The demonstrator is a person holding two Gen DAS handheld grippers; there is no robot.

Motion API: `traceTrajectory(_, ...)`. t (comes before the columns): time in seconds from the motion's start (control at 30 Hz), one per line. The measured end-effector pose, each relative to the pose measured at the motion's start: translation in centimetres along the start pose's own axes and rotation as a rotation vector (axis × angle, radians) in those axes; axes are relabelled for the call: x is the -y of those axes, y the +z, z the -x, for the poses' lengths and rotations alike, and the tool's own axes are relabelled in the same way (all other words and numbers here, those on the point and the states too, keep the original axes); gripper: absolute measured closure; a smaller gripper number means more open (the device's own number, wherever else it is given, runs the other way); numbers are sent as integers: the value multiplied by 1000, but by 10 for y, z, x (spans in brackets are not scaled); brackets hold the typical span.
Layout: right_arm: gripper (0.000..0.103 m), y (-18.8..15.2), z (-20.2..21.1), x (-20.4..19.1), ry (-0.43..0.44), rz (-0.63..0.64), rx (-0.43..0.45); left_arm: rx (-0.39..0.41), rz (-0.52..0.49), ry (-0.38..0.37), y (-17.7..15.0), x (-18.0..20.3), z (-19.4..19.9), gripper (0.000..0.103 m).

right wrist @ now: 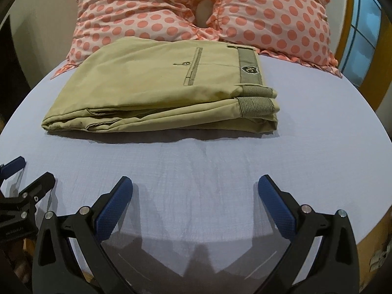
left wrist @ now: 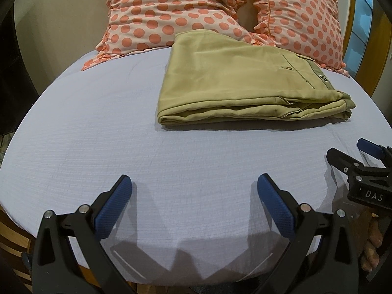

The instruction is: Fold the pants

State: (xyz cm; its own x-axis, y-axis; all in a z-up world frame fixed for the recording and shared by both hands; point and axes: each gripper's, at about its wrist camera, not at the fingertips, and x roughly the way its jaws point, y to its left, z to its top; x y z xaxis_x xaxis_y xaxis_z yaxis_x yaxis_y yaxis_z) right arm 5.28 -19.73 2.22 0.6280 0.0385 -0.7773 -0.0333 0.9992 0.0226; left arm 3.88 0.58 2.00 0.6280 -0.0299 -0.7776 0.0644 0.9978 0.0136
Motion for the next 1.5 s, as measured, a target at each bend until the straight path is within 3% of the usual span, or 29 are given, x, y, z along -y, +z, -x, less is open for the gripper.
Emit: traceTrajectory(1.5, 1, 0, -1, 0, 10, 12, 7, -14, 6, 7, 4, -1, -3, 2)
